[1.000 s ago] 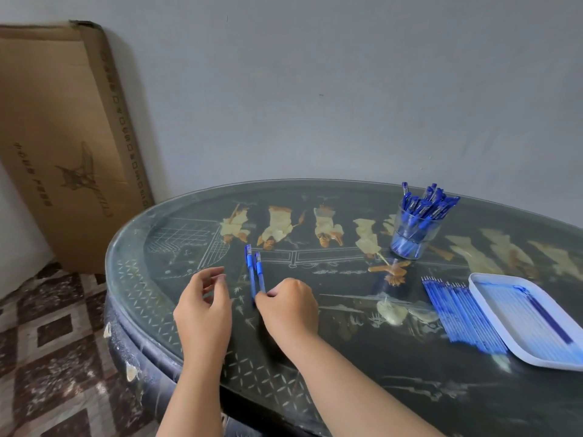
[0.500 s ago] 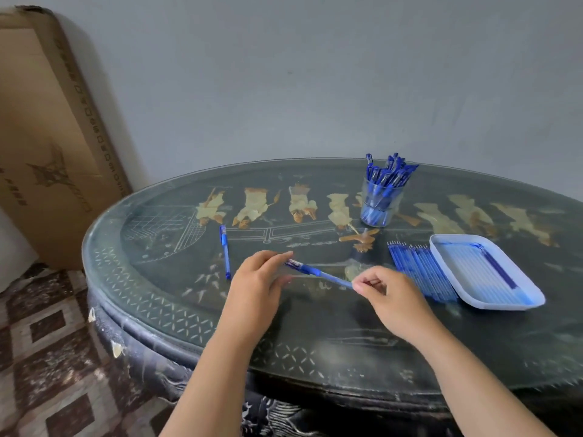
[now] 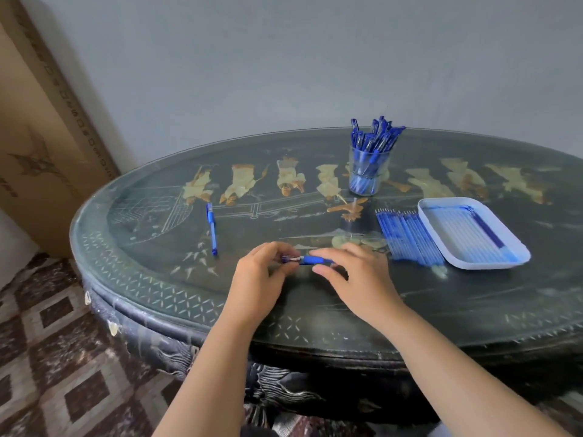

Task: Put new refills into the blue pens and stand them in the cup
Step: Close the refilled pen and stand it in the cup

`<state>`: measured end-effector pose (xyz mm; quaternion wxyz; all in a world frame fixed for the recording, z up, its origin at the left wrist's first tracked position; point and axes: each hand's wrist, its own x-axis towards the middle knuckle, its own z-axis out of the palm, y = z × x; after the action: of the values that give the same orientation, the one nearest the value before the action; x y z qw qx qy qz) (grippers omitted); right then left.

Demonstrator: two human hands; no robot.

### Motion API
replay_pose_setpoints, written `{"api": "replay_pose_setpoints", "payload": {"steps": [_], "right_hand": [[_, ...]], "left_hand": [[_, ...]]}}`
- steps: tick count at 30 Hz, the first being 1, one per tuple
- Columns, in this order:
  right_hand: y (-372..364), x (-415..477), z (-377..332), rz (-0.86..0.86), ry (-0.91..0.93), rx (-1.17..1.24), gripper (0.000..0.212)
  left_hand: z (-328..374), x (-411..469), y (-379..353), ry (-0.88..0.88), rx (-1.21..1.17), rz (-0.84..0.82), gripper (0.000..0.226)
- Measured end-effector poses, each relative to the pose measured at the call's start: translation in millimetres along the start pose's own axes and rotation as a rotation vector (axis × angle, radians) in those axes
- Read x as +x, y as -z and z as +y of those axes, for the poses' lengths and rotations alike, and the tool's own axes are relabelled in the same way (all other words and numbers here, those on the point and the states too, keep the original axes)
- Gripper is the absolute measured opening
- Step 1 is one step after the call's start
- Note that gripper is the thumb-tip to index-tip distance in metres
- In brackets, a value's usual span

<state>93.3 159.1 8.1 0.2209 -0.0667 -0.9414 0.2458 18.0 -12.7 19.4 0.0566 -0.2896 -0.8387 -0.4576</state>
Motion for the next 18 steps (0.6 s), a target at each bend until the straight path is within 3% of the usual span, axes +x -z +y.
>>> {"api": "replay_pose_setpoints", "payload": {"steps": [6, 13, 18], "right_hand": [[-4, 1, 3, 0.048, 0.018, -0.038, 0.022], [-6, -3, 2, 0.2, 0.097, -0.093, 0.023], [-1, -1, 11, 0.37, -0.02, 0.024, 0.017]], "left_hand": [[2, 0, 2, 0.048, -0.037, -0.043, 0.016], [6, 1, 5, 0.159, -0.094, -0.102, 0.012], [-3, 2, 17, 0.278, -0.294, -0.014, 0.011]]}}
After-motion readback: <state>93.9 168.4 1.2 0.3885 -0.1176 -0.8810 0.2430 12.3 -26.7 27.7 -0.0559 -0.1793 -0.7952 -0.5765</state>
